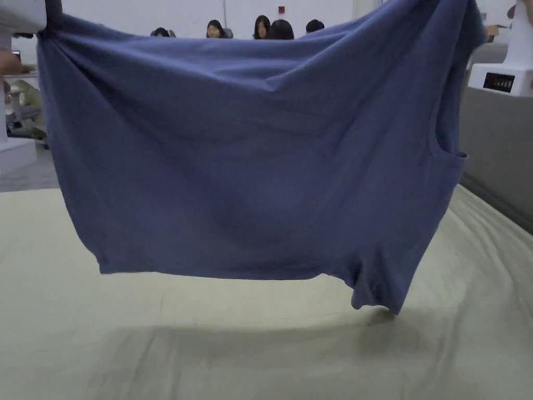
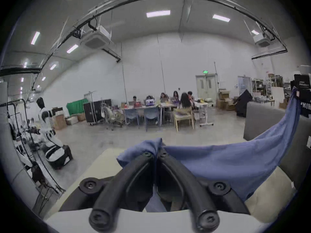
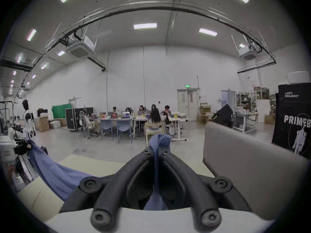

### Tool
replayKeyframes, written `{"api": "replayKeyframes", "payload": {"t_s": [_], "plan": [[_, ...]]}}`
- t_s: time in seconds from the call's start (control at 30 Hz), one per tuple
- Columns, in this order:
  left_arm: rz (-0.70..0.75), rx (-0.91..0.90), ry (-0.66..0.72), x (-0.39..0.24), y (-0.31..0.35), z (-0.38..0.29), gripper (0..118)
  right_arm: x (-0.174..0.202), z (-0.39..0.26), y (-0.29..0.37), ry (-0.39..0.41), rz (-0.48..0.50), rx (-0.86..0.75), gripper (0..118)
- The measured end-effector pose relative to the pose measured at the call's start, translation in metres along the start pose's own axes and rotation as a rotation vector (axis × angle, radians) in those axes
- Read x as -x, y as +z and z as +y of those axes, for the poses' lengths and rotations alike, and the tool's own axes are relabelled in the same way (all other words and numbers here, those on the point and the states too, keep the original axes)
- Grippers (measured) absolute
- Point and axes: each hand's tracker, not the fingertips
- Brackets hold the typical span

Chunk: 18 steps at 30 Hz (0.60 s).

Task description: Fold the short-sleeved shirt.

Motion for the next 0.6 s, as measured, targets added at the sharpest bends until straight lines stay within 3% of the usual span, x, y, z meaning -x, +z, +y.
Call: {"api": "replayKeyframes", "payload": {"t_s": [0.13,0.27,0.43,0.6], "plan": [[-0.022,0.165,0.010,-0.025,-0.044,-0.093,0,-0.012,-0.099,-0.052,-0.053,-0.004,0.145,5],[-0.084,0.292,0.090,-0.035,-0.093,-0.156,0,-0.015,-0.175,-0.076,-0.052,-0.032,0.278,5],[-0.123,0.311,0.048,-0.039,-0.081,-0.191,0,-0.022,-0.220,-0.066,-0.041,0.008,0.307,5],[-0.224,0.341,0.031,-0.036,-0.025,-0.241,0,-0.037,-0.282,-0.008,-0.019,0.093,0.400,5]]}}
